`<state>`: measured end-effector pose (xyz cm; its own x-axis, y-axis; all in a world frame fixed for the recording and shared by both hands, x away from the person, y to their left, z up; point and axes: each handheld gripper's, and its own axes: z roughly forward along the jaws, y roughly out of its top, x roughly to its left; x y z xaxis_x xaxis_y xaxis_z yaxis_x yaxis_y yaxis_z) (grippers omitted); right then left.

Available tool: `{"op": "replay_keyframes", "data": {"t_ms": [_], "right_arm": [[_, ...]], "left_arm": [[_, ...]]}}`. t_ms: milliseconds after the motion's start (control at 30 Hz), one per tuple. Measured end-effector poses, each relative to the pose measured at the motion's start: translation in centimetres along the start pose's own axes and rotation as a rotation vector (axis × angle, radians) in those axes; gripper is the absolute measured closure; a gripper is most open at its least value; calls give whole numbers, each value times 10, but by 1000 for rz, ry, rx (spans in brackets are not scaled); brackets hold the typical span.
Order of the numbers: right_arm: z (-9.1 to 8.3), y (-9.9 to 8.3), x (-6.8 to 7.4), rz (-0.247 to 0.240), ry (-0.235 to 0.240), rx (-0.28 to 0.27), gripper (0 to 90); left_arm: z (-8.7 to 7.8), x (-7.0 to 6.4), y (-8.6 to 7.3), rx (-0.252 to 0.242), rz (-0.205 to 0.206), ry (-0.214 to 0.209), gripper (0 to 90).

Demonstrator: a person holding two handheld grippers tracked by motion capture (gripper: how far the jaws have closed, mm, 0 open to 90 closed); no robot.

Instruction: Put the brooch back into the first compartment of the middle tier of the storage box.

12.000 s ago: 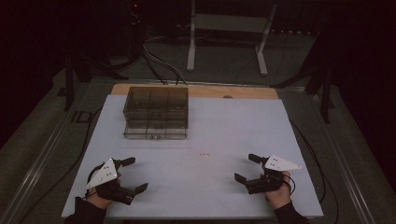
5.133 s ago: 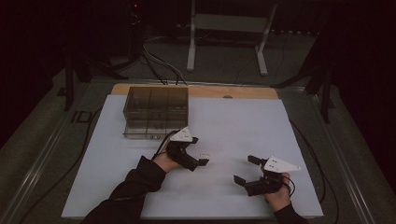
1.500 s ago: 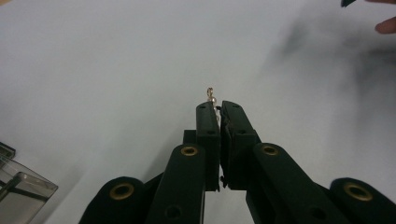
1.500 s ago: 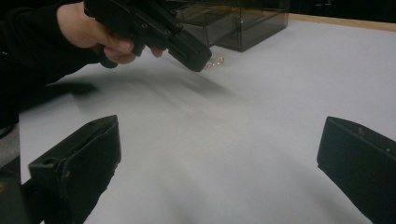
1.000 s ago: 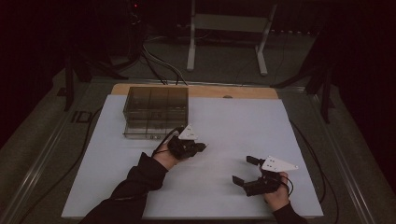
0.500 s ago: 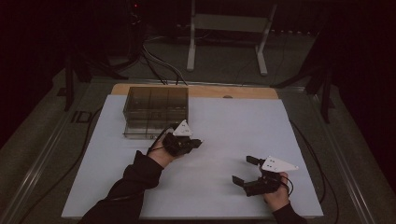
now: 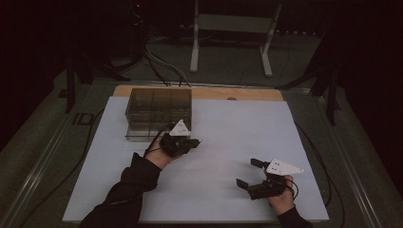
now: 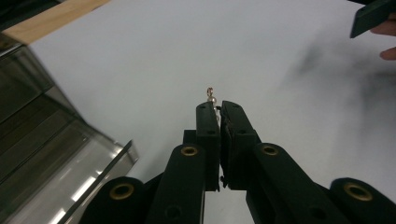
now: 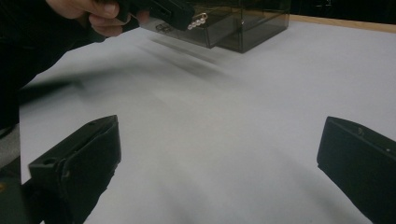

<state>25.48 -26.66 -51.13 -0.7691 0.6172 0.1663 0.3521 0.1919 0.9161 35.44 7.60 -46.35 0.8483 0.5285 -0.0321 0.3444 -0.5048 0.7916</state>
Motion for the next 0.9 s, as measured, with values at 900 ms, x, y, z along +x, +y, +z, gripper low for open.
{"op": "replay_keyframes", "data": {"t_ms": [900], "right_arm": [[0,0,0,0,3,0,0]], "left_arm": [[-27,22,-7,-21,-51,82,879]]}}
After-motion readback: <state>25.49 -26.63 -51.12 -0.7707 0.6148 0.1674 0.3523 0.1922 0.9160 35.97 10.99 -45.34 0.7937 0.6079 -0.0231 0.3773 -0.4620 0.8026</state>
